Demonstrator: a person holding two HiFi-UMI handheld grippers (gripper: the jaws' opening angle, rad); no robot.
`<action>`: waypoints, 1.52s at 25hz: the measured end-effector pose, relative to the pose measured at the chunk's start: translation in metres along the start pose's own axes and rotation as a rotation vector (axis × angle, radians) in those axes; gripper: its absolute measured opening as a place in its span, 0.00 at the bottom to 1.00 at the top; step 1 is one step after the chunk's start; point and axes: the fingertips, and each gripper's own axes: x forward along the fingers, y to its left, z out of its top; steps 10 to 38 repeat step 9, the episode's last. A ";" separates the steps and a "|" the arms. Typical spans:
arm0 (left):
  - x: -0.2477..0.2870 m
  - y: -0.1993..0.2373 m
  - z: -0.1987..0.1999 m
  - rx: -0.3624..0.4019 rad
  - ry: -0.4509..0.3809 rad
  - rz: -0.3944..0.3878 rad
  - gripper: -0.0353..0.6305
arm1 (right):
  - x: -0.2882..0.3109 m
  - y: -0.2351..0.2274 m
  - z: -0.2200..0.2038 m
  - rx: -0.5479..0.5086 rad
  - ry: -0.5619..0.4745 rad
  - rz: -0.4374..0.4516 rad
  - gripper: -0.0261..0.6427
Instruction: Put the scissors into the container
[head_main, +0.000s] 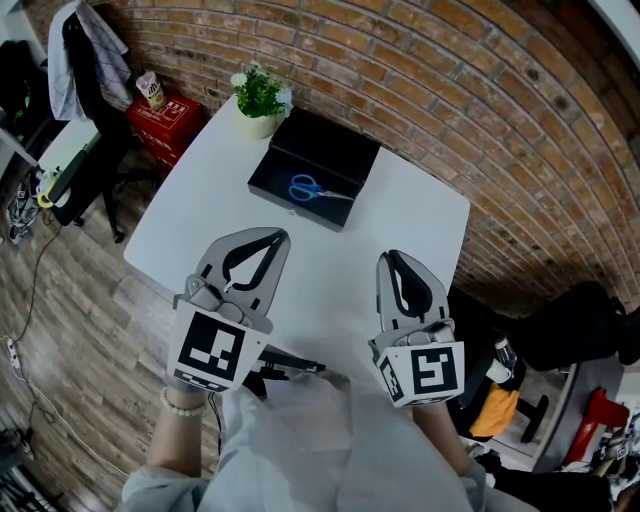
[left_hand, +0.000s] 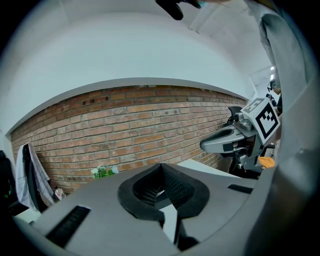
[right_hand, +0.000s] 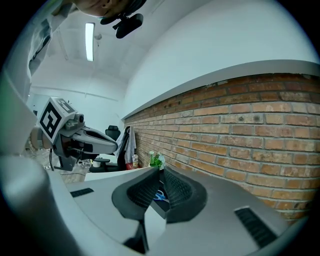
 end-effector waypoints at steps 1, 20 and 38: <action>0.000 0.000 0.001 0.000 -0.002 -0.002 0.08 | 0.001 0.000 0.000 -0.002 0.000 0.002 0.12; 0.006 0.000 0.004 -0.057 -0.034 -0.006 0.08 | 0.005 -0.001 -0.002 -0.004 0.001 0.010 0.13; 0.006 0.000 0.004 -0.057 -0.034 -0.006 0.08 | 0.005 -0.001 -0.002 -0.004 0.001 0.010 0.13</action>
